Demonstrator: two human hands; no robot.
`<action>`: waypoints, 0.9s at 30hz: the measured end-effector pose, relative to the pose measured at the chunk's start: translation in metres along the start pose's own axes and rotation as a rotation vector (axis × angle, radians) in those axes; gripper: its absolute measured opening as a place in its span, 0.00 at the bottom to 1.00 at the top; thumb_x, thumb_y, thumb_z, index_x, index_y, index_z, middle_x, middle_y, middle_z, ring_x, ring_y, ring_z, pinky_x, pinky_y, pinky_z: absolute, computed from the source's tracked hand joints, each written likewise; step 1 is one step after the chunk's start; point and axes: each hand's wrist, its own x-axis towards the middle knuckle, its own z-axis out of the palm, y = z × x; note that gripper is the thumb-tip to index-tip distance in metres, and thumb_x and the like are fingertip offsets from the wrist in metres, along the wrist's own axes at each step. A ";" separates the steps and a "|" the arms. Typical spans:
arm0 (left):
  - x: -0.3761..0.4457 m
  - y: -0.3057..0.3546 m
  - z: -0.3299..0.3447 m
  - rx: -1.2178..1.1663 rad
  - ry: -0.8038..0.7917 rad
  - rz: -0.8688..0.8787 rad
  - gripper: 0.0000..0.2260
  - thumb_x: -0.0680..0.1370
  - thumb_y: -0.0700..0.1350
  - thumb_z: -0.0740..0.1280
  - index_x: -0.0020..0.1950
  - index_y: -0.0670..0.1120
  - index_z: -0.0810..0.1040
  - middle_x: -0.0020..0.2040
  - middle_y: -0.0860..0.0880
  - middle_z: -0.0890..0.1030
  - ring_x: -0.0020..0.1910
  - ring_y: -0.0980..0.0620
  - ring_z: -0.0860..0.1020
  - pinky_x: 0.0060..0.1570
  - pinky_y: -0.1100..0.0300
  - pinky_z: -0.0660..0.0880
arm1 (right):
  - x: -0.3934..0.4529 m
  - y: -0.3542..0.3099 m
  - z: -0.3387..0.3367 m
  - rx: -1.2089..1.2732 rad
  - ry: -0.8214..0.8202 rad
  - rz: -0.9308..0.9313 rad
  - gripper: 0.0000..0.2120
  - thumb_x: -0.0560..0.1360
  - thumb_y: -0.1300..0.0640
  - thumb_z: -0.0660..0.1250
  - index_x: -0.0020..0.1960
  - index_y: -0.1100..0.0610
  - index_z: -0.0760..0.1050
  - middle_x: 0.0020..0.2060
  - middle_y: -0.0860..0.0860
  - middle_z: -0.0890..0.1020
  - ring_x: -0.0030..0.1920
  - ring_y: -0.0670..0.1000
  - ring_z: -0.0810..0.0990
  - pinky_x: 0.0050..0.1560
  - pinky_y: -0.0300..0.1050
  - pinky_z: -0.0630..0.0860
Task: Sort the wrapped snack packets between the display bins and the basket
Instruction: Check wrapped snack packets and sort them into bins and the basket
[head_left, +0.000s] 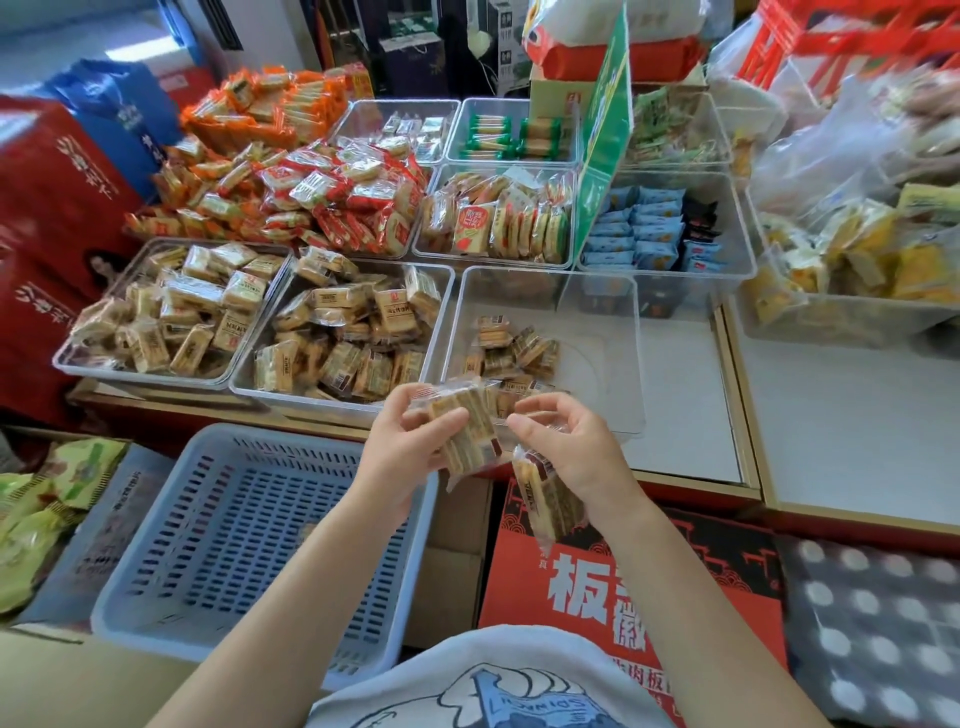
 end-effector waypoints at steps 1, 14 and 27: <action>0.001 0.001 0.000 -0.056 0.028 0.014 0.15 0.77 0.37 0.73 0.60 0.45 0.72 0.54 0.40 0.85 0.49 0.44 0.86 0.42 0.52 0.84 | -0.001 0.000 0.000 -0.011 -0.023 0.015 0.08 0.77 0.48 0.72 0.55 0.49 0.80 0.48 0.46 0.83 0.46 0.44 0.82 0.42 0.37 0.74; 0.008 0.002 -0.002 -0.148 -0.053 -0.030 0.21 0.70 0.39 0.76 0.58 0.43 0.69 0.57 0.36 0.83 0.47 0.46 0.86 0.43 0.56 0.84 | 0.000 0.004 -0.001 0.112 -0.011 0.036 0.02 0.78 0.57 0.72 0.48 0.54 0.83 0.45 0.54 0.87 0.46 0.55 0.87 0.51 0.52 0.84; 0.014 0.006 -0.007 0.675 -0.388 0.035 0.22 0.72 0.50 0.79 0.64 0.50 0.80 0.50 0.50 0.87 0.50 0.51 0.85 0.54 0.51 0.83 | 0.008 0.001 -0.007 -0.089 -0.111 -0.099 0.03 0.76 0.61 0.75 0.44 0.55 0.85 0.38 0.51 0.86 0.38 0.43 0.82 0.41 0.34 0.78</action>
